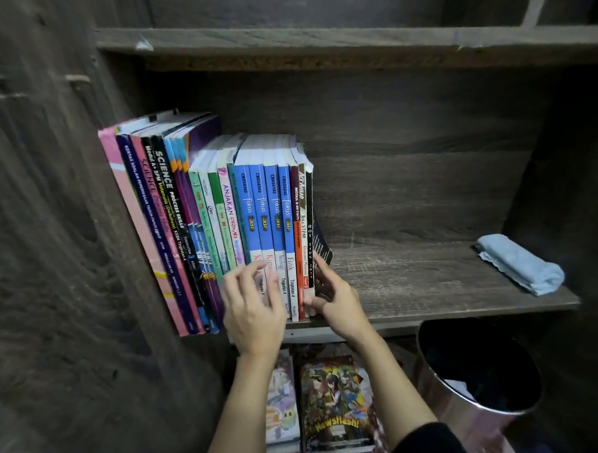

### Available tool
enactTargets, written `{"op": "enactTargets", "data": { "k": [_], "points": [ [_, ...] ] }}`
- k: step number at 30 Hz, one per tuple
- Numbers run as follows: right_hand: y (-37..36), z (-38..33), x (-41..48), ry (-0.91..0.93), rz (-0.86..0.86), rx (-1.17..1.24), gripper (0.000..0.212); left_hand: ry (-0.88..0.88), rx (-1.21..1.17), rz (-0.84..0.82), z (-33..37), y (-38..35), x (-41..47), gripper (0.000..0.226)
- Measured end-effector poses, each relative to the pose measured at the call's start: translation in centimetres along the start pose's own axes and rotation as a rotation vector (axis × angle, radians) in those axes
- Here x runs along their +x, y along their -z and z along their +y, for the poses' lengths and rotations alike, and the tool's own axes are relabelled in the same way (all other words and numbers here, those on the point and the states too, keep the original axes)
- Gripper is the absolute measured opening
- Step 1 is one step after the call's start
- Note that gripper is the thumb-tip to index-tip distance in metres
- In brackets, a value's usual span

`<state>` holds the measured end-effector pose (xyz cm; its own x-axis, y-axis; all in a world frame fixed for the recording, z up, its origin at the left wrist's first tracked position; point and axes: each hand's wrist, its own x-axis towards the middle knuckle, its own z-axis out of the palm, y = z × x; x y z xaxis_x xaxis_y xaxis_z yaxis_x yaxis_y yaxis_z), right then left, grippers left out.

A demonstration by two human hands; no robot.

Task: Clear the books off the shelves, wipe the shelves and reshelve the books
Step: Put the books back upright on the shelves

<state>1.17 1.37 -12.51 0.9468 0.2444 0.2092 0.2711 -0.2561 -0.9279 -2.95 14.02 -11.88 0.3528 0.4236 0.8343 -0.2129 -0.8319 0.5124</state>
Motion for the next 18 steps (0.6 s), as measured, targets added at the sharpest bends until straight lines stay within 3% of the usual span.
{"op": "enactTargets", "data": {
  "k": [2,5,12,18],
  "points": [
    [0.2,0.1,0.2,0.006,0.005,-0.025,0.092,-0.151,0.010,-0.123,-0.3,-0.3,-0.2,0.030],
    [0.4,0.1,0.2,0.028,-0.003,-0.072,0.088,-0.144,0.035,-0.225,-0.1,-0.2,-0.2,0.045],
    [0.9,0.1,0.1,0.042,-0.032,-0.113,0.086,0.098,0.068,-0.252,1.3,-0.6,0.1,0.021],
    [0.8,0.3,0.0,0.031,0.022,-0.145,0.083,0.189,0.049,-0.303,1.8,-0.5,0.3,0.016]
  ]
}}
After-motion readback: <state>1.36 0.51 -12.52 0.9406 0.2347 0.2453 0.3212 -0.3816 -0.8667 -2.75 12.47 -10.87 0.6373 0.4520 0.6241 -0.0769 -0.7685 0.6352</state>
